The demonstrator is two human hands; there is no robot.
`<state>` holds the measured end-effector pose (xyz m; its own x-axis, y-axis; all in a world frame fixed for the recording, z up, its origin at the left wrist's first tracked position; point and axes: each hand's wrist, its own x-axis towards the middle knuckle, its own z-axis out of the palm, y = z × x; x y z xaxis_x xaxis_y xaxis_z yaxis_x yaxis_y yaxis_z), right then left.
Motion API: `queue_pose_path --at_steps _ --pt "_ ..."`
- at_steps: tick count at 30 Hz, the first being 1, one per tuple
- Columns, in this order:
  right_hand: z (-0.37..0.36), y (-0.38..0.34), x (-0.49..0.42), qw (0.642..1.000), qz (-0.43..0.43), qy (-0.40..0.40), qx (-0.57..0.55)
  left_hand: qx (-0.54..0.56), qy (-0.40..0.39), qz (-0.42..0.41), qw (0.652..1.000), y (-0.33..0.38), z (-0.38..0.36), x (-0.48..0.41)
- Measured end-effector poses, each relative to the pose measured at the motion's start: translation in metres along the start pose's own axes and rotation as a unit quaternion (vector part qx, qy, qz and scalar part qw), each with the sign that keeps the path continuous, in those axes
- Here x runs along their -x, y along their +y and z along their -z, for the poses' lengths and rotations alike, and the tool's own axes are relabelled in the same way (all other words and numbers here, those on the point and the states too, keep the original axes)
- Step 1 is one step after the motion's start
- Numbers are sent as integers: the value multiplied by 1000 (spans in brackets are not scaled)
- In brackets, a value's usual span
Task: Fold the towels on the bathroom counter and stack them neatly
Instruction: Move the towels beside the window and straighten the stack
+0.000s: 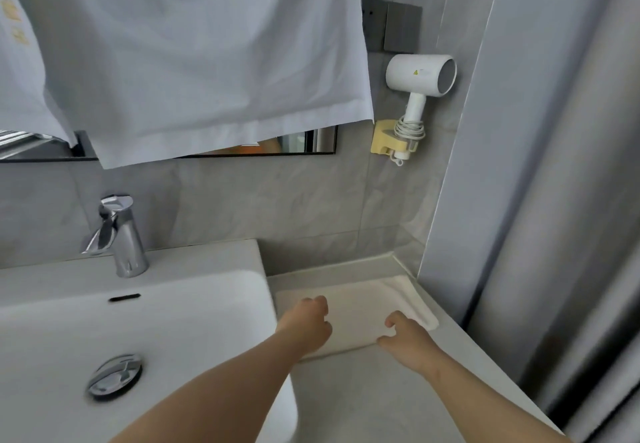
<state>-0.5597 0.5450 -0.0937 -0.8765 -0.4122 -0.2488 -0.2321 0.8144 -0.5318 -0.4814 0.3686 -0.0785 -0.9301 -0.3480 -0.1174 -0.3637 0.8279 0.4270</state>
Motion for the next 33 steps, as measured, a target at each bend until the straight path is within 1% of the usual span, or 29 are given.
queue_pose_path --at_steps 6,9,13,17,22,25,29,32,33 --pt "11 31 -49 998 12 -53 11 -4 -45 126 991 6 -30 -29" --pt "19 49 -74 997 25 -67 21 -9 -41 162 986 9 -46 -44" --pt "29 74 -103 996 6 -76 45 -13 -32 217 975 4 -62 -55" --pt "37 83 -132 995 -1 -74 60 15 -21 274 961 -4 -65 -65" --pt "35 81 -161 992 -7 -71 101 40 -4 313 949 -14 -70 -82" --pt "29 81 -172 989 -29 -88 116 22 -17 331 943 -20 -77 -87" --pt "22 84 -179 986 -61 -99 124 -10 -29 334 942 -23 -82 -89" --pt "19 84 -179 985 -61 -91 133 -18 -21 338 941 -25 -82 -89" --pt "17 85 -179 987 -54 -91 118 -11 -21 341 940 -26 -82 -89"
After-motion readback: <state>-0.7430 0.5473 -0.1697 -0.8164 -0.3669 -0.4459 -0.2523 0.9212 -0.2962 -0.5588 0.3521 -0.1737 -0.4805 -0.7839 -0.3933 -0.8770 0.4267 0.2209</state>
